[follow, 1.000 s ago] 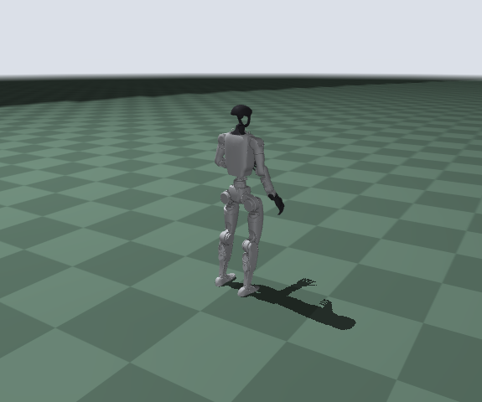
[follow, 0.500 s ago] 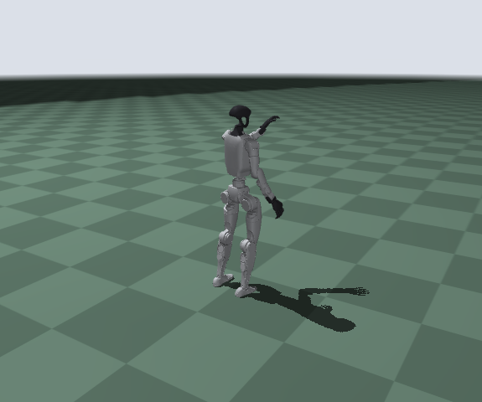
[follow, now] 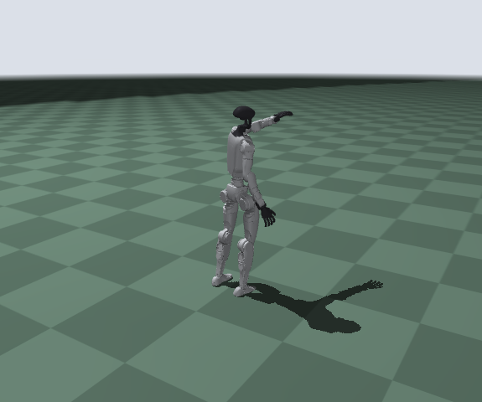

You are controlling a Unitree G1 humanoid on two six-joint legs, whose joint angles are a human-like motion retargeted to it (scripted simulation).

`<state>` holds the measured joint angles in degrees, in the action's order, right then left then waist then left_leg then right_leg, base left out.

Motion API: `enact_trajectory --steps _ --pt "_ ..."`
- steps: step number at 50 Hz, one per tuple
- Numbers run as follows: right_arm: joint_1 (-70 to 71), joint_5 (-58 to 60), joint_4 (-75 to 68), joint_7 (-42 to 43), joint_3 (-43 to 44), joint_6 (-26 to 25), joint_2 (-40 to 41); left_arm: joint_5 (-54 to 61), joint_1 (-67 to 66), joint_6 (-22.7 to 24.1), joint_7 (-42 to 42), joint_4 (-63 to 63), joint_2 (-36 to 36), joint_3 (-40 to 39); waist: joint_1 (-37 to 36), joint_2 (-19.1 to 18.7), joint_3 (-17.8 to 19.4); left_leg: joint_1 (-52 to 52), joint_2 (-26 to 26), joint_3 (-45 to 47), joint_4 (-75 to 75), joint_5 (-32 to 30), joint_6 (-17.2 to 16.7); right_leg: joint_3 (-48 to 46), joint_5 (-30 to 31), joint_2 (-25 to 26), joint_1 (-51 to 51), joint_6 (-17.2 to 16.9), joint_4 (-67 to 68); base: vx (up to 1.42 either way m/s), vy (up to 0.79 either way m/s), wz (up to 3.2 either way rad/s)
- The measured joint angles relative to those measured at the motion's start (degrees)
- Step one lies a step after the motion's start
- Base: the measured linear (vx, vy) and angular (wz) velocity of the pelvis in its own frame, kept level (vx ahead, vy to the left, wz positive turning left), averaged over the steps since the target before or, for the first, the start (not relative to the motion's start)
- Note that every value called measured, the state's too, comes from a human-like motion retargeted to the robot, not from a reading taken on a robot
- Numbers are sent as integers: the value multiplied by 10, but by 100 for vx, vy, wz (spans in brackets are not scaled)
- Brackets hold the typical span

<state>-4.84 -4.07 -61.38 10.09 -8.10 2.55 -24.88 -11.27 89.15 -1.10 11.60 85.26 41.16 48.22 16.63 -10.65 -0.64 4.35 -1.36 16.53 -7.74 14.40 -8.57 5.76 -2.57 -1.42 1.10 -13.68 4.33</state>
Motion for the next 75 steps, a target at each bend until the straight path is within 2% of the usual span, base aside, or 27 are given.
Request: enact_trajectory --steps 9,16,29,33,37,43,47,51,55,59,70,75 --pt "-21 17 -42 -31 -7 -9 10 -58 1 8 -27 -33 -17 0 -10 9 -1 -3 3 -19 0 -2 -2 -19 -4 -4 2 -2 5 0 0 15" --pt "-32 7 -36 -45 -16 -22 15 -59 -24 17 -48 -189 6 14 -37 24 -5 -6 9 -50 2 -6 -4 -52 -8 -11 15 2 -2 -1 0 39" --pt "-29 -24 12 -37 -54 -39 6 30 -90 48 -48 -638 152 45 -137 69 -9 -3 25 -128 13 -12 -5 -126 -24 -27 43 3 0 -1 0 54" --pt "-20 -24 22 -40 -60 -39 2 44 -136 58 -43 -737 209 11 -175 86 -6 -2 30 -148 16 -14 -4 -145 -29 -31 53 3 -1 0 -1 47" --pt "-6 -18 32 -45 -62 -38 -1 48 -213 60 -33 -785 260 -65 -211 101 3 4 34 -166 19 -16 -4 -162 -33 -34 66 3 -2 0 -1 41" --pt "15 3 51 -47 -52 -26 -4 43 -364 53 -11 -735 300 -239 -249 114 12 10 39 -193 25 -21 -4 -189 -38 -38 80 3 -4 0 -1 42" --pt "29 16 65 -50 -49 -19 -10 57 -434 44 -8 -621 301 -339 -260 113 21 15 43 -213 27 -24 -3 -211 -40 -39 94 2 -7 0 -2 47" --pt "45 32 71 -56 -60 -17 -11 89 -456 26 -31 -474 293 -397 -266 113 22 13 47 -229 33 -32 -1 -226 -44 -43 95 2 -4 0 -2 38" --pt "59 51 74 -58 -73 -13 -10 122 -447 19 -44 -341 288 -427 -270 109 27 14 50 -239 35 -36 2 -238 -46 -45 100 0 -2 0 -2 21" --pt "67 60 73 -45 -80 -7 -3 149 -446 24 -39 -266 287 -436 -276 106 30 14 51 -243 37 -39 2 -241 -47 -46 100 -1 -4 0 0 0" --pt "71 61 62 -41 -86 -3 4 193 -489 41 -47 -210 260 -457 -284 92 45 -14 62 -249 8 -34 10 -246 -45 -53 92 -2 -9 0 0 0" --pt "81 58 35 -41 -102 -6 4 208 -501 51 -67 -194 239 -458 -294 94 48 -61 71 -209 -60 -20 17 -243 -44 -65 84 -7 -16 0 0 0"
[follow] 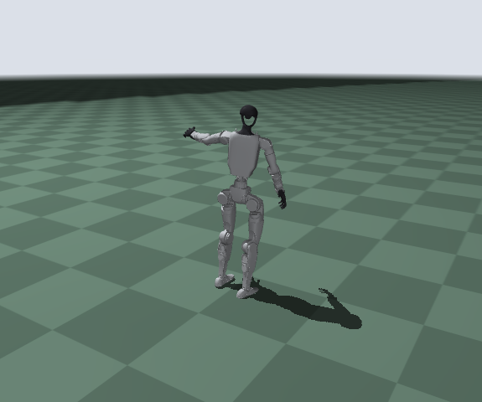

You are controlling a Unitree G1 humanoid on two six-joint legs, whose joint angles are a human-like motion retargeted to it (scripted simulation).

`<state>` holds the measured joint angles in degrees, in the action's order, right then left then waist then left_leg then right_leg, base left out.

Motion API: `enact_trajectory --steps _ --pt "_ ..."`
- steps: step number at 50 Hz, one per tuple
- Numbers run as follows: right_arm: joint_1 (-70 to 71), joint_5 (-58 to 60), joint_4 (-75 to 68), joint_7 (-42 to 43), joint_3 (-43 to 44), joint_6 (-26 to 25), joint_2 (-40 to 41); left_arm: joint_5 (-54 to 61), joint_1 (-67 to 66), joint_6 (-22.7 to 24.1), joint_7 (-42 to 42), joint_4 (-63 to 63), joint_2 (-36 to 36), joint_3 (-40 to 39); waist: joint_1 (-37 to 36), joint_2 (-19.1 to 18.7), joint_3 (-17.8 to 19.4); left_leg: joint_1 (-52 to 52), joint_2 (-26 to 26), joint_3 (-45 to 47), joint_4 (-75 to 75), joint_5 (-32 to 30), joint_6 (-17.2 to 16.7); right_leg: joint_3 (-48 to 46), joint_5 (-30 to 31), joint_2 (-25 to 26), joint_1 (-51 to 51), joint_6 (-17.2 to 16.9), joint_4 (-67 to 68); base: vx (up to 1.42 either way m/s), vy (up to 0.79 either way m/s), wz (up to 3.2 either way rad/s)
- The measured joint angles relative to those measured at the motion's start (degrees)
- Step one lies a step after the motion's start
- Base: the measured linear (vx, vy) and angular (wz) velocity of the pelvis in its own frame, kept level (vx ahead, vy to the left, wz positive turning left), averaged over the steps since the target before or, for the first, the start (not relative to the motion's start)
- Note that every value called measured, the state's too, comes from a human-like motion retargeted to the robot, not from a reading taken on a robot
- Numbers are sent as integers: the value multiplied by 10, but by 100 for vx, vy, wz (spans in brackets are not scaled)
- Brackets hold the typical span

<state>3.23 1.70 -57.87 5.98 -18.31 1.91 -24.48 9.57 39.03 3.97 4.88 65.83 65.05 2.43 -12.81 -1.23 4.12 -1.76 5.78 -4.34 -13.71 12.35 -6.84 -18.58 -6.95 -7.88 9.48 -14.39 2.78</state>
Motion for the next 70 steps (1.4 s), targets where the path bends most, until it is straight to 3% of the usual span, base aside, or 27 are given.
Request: enact_trajectory --steps 5,10,15,18,22,24,27,31,35,39,42,46,50,55,58,63,70 --pt "18 0 -32 1 -17 0 15 -7 -17 15 -17 -2 -10 -5 -11 12 -7 -36 -30 128 -49 41 7 -1 -14 -9 -16 -3 22 8 2 -4" --pt "20 0 -34 6 -22 4 38 -34 -35 24 -10 -13 -16 -9 -7 25 -20 -22 -53 208 -21 21 -6 -17 -18 -4 8 -6 5 19 7 22" --pt "10 0 -16 28 -12 14 58 -93 -45 3 42 -17 -33 -13 1 42 -23 15 -44 169 6 21 -11 -42 -50 -18 4 14 92 25 10 51" --pt "0 8 -9 54 -7 22 67 -113 -60 -17 77 -3 -54 -16 13 43 -24 40 -52 136 23 21 -11 -65 -46 -33 -27 54 215 27 9 84" --pt "-1 6 -6 82 -14 16 72 -90 -71 -47 121 48 -93 -13 36 43 4 88 -66 85 51 17 -11 -66 6 -63 -95 115 434 23 5 112" --pt "-3 8 -7 94 -18 14 73 -71 -77 -55 135 85 -119 -9 51 50 14 98 -68 54 60 13 -11 -43 32 -71 -146 120 523 19 0 139" --pt "-8 17 -10 100 -25 16 75 -49 -92 -55 134 144 -161 -5 71 61 24 102 -75 10 65 11 -14 -3 40 -68 -220 102 593 20 -7 136" --pt "-10 25 -13 98 -24 22 63 -4 -126 -32 127 185 -234 -25 85 58 47 96 -89 -42 53 15 -17 34 22 -65 -264 102 527 17 -8 120" --pt "-13 28 -18 99 -18 26 51 41 -186 -7 115 178 -306 -35 94 59 56 81 -95 -91 49 19 -24 100 28 -58 -272 96 333 22 -18 113" --pt "-18 30 -23 111 -7 31 37 66 -258 29 114 147 -364 -27 106 66 78 89 -87 -141 49 31 -26 209 53 -58 -217 58 117 29 -27 124" --pt "-18 32 -31 117 -5 36 31 57 -317 45 106 121 -397 -22 108 67 83 92 -89 -170 49 39 -28 252 77 -61 -186 36 45 31 -38 94" --pt "-5 38 -48 120 -1 38 28 36 -389 54 93 90 -435 -18 90 56 83 86 -106 -166 19 39 -22 227 78 -52 -157 20 31 29 -42 48" --pt "15 34 -60 126 -2 33 24 40 -441 49 75 75 -477 -16 71 41 86 42 -124 -104 -88 28 -17 188 62 -31 -125 13 33 25 -43 49" --pt "47 21 -63 120 -9 23 24 70 -475 31 36 76 -529 -29 40 50 73 -32 -88 -19 -202 42 -4 163 60 -25 -112 10 32 19 -32 44" --pt "53 17 -55 121 -4 39 27 63 -501 47 24 72 -551 -54 15 54 59 -32 -58 34 -168 75 5 154 49 -16 -110 -2 41 22 -17 15" --pt "68 -7 -49 118 -12 49 34 51 -505 39 21 73 -555 -80 -4 64 40 -13 -31 96 -23 53 -8 117 39 7 -98 -4 36 17 -14 42" --pt "55 -3 -29 120 -35 57 42 40 -468 29 22 80 -510 -54 31 65 43 21 -64 29 38 9 -7 123 19 46 -126 30 162 11 -11 89"
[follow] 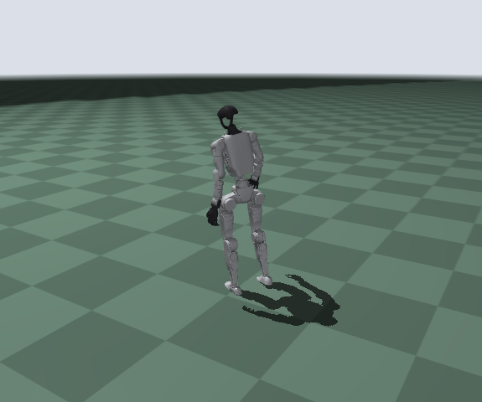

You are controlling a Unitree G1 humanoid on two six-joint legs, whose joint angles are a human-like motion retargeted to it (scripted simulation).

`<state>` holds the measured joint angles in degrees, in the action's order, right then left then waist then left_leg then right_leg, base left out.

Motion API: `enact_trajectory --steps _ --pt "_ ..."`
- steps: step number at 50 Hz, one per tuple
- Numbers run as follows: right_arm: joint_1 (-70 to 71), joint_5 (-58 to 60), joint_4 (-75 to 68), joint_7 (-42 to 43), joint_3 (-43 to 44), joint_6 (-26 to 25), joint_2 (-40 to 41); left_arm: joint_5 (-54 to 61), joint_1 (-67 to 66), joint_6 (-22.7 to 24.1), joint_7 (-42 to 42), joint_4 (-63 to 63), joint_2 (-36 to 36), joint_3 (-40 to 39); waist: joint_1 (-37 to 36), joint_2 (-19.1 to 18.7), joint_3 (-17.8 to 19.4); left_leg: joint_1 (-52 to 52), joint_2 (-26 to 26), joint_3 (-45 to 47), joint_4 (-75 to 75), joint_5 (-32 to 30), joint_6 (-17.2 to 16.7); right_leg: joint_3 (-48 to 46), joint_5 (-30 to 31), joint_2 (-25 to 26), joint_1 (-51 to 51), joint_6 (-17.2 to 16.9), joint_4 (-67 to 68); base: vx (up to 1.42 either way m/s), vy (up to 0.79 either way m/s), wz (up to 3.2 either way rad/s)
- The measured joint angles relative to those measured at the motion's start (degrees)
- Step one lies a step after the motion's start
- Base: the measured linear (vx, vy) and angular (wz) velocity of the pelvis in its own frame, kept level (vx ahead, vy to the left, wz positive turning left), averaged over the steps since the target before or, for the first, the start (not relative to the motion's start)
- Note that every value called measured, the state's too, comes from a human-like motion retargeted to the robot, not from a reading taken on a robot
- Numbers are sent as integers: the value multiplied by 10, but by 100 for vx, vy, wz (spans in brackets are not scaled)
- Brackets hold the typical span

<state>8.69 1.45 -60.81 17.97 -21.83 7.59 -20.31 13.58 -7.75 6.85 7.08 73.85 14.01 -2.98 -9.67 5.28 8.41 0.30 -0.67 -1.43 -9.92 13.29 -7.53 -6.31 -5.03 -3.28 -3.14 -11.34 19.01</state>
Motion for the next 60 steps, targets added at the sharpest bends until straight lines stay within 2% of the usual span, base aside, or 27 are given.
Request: enact_trajectory --steps 3,6,10,15,17,24,27,30,36,40,43,45,47,48,52,55,57,60 --pt "-18 25 12 -7 -9 1 1 -21 21 8 8 -13 26 15 17 -11 6 4 -20 -33 -7 2 -2 55 -5 20 -43 -9 99 8 -11 90" --pt "-34 47 17 -15 -14 -10 1 -33 42 11 25 -50 49 22 30 -20 13 13 -33 -62 -8 2 -8 76 -23 7 -58 -8 131 12 -14 90" --pt "-57 67 15 -20 -15 -15 1 -41 54 29 41 -129 70 30 47 -25 12 18 -33 -105 -3 -3 -14 84 -25 -42 -41 5 52 13 -19 100" --pt "-67 59 5 -35 -14 -33 7 -30 75 42 38 -216 93 47 62 -6 20 22 -10 -161 0 -3 -13 201 5 -69 6 -7 -104 10 -28 105" --pt "-67 54 5 -38 -15 -36 10 -35 85 44 38 -239 100 53 60 2 21 18 -4 -177 1 -4 -11 220 22 -76 12 -9 -133 6 -34 76" --pt "-58 54 18 -58 -15 -24 -6 -87 75 45 40 -295 72 40 38 -7 27 2 -22 -209 16 -24 -7 161 26 -70 17 -9 -140 1 -35 60" --pt "-54 55 20 -62 -1 -21 -20 -107 49 45 35 -302 44 39 44 -17 28 -23 -36 -146 -10 -25 -8 126 29 -66 27 -16 -149 -1 -29 104" --pt "-49 47 7 -48 23 -21 -29 -129 30 43 35 -275 22 52 60 -20 22 -61 -51 -18 -64 -10 -10 78 30 -70 33 -25 -154 -3 -22 140" --pt "-31 28 -48 -7 61 -30 -25 -150 30 26 33 -130 -4 83 68 -23 10 -74 -79 241 -145 42 -2 -15 26 -72 47 -36 -163 -2 -13 133" --pt "-29 31 -61 4 63 -39 -9 -143 45 5 27 -38 -6 98 64 -22 -12 -55 -96 392 -136 44 -5 -84 21 -66 36 -37 -155 -1 -7 151" --pt "-46 37 -40 -1 61 -38 5 -136 62 -4 25 4 -2 107 52 -22 -25 -41 -92 429 -94 25 -15 -139 15 -62 34 -37 -145 1 -1 168" --pt "-65 41 -12 -10 64 -37 15 -136 80 -7 22 22 2 114 38 -21 -25 -37 -79 404 -57 9 -23 -178 8 -65 40 -37 -132 5 9 186" --pt "-93 44 22 -16 64 -29 23 -149 92 -8 18 20 4 123 21 -19 -21 -30 -54 355 -31 5 -19 -242 -1 -100 49 -35 -78 10 21 210" --pt "-103 46 40 -17 63 -27 27 -151 101 -8 19 15 6 127 14 -21 -16 -29 -49 325 -21 0 -21 -253 -10 -96 60 -32 -76 7 16 219" --pt "-132 72 118 -9 44 -17 36 -169 139 -4 21 -26 11 152 -25 -35 3 -28 -43 226 -8 -8 -22 -304 -26 -119 58 21 41 6 13 210" --pt "-134 116 175 4 19 -13 31 -181 155 4 26 -62 11 174 -36 -40 15 -26 -32 151 -2 -13 -20 -245 -33 -128 13 47 159 6 8 230" --pt "-126 152 209 13 3 -12 23 -184 158 11 32 -81 9 188 -29 -40 20 -25 -20 97 8 -22 -18 -167 -35 -106 -26 36 201 7 3 245" --pt "-95 194 252 24 -17 -14 9 -179 158 15 39 -100 2 201 -14 -45 26 -21 -8 23 27 -37 -18 -81 -38 -68 -66 23 195 7 -2 228"
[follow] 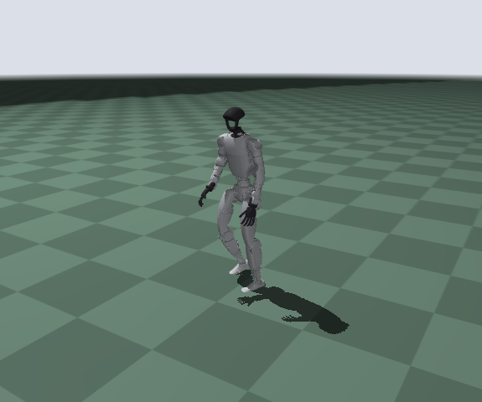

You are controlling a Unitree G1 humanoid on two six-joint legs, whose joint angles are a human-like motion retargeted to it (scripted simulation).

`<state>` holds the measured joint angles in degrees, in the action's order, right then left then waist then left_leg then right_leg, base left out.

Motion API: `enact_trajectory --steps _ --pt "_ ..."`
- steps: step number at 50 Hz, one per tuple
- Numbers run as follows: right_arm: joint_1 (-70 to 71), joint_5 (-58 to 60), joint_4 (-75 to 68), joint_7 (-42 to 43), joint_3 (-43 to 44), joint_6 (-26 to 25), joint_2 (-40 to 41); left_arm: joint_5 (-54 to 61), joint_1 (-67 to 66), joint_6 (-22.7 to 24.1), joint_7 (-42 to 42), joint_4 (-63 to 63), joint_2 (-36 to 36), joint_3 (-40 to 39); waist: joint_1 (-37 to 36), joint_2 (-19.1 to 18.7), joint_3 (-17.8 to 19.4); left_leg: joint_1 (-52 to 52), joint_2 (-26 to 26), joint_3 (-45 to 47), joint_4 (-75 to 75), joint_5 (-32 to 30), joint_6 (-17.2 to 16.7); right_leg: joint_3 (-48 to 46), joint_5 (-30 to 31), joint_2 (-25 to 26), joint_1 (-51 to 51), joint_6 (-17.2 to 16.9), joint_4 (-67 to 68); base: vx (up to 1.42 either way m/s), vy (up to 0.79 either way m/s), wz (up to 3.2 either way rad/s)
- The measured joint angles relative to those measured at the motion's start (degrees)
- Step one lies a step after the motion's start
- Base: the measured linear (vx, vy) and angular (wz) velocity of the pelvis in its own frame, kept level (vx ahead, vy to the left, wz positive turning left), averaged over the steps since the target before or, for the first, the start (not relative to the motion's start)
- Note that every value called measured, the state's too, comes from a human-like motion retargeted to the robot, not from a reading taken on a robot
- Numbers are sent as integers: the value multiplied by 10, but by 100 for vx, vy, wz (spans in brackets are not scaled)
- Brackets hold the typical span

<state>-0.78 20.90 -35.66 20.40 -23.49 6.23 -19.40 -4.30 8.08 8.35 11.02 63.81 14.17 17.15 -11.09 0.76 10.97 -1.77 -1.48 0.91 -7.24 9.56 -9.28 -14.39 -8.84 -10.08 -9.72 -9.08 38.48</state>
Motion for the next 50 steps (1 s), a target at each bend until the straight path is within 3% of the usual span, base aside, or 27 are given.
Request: enact_trajectory --steps 3,8,12,14,18,21,26,28,32,35,40,45,50 --pt "53 17 30 8 -10 -4 -13 14 3 -3 -2 -6 -8 7 16 -4 8 7 11 -62 21 -15 0 31 -2 10 -10 8 -82 8 -6 200" --pt "134 29 71 13 -5 -7 -25 27 -13 5 -7 -9 -13 15 34 12 8 24 47 -144 55 -29 9 91 50 -1 -13 -17 -208 13 -11 169" --pt "237 42 83 -21 -22 -104 -70 91 -35 -43 2 -37 -14 -40 21 -4 20 40 46 -180 63 -33 -19 99 78 8 20 -34 -250 14 -19 89" --pt "281 39 93 -18 -24 -114 -89 105 -50 -48 6 -47 -13 -52 13 -10 16 38 45 -197 59 -35 -14 80 84 9 49 -27 -288 11 -19 64" --pt "356 40 110 4 -11 -69 -140 163 -91 -21 10 -67 -1 -51 -8 -14 11 35 52 -221 26 -19 0 53 83 9 88 -41 -320 12 -18 46" --pt "420 45 119 7 -6 -70 -184 172 -118 -22 -1 -71 6 -53 -14 -10 6 11 55 -192 -22 -5 6 34 78 6 92 -46 -310 9 -17 55" --pt "546 63 102 4 -20 -85 -255 157 -149 -27 -24 -54 13 -60 -6 -4 4 -24 24 -30 -84 26 1 -4 60 8 109 -45 -298 9 -12 64" --pt "604 68 72 -2 -38 -93 -276 151 -153 -29 -30 -38 14 -61 -7 1 -1 -25 18 6 -70 20 -8 -13 57 12 113 -45 -299 10 -7 39" --pt "716 69 -31 -5 -100 -108 -302 147 -161 -29 -38 -7 19 -61 -14 8 -20 -6 17 -4 -18 -13 -23 -30 53 22 126 -40 -303 12 -3 32" --pt "812 65 -162 8 -186 -157 -304 195 -157 -44 -32 -1 31 -44 -24 17 -32 9 15 -21 9 -30 -19 -43 46 25 136 -39 -307 12 -1 33" --pt "883 15 -361 -9 -264 -161 -298 203 -150 -37 -30 -2 51 -40 -56 37 -60 15 16 -35 18 -27 -20 -66 40 22 145 -41 -305 12 0 34" --pt "912 -18 -469 -41 -280 -156 -309 217 -137 -34 -25 -22 65 -63 -82 53 -72 23 22 -55 34 -32 -22 -87 46 25 169 -47 -334 9 1 38" --pt "918 -19 -472 -35 -283 -157 -325 250 -139 -31 -9 -46 69 -81 -89 61 -75 30 23 -69 47 -34 -24 -103 39 22 173 -43 -324 6 1 28"
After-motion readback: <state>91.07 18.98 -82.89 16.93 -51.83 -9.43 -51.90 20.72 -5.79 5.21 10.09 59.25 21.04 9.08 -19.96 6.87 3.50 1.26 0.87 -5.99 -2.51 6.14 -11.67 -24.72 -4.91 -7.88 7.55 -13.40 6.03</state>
